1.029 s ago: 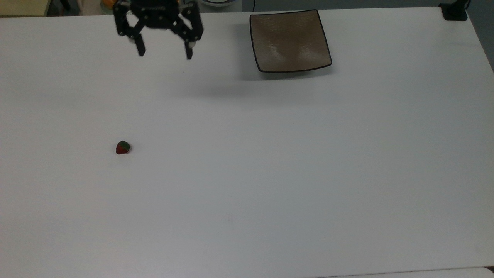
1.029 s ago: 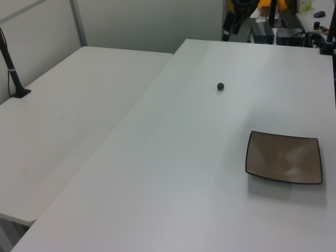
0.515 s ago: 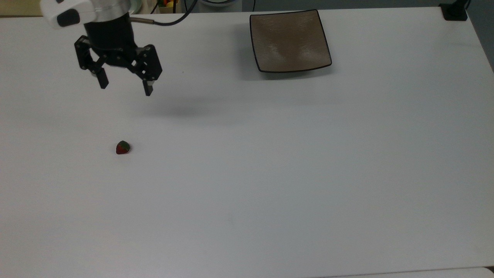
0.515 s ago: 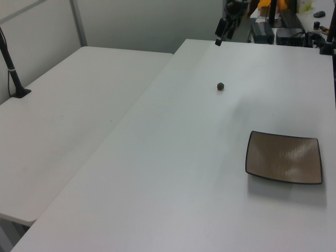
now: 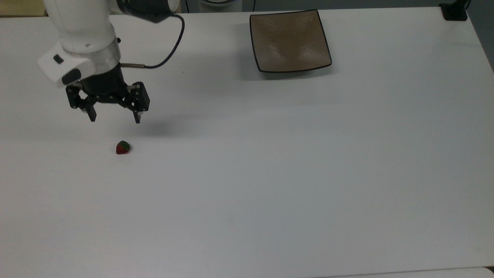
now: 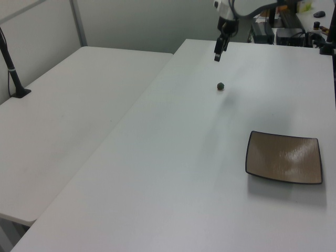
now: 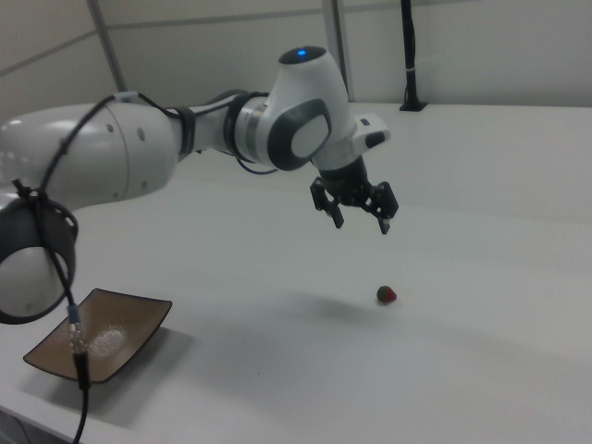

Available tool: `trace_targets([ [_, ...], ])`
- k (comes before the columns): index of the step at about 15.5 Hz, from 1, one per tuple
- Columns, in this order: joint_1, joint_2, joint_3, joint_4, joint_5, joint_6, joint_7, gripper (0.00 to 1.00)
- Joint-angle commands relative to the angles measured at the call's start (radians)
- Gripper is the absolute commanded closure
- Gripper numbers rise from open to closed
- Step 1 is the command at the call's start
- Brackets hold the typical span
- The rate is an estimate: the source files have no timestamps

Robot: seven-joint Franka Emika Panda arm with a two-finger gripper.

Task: Strawberries on a ceramic plate
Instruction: 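Move the open gripper over the red strawberry and lower it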

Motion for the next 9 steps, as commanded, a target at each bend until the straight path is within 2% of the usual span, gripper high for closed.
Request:
trace_targets([
  [1, -0.005, 0.08, -0.002, 0.069, -0.01, 0.004, -0.064, 0.0],
  [9, -0.02, 0.137, -0.002, 0.056, -0.02, 0.026, -0.144, 0.0],
])
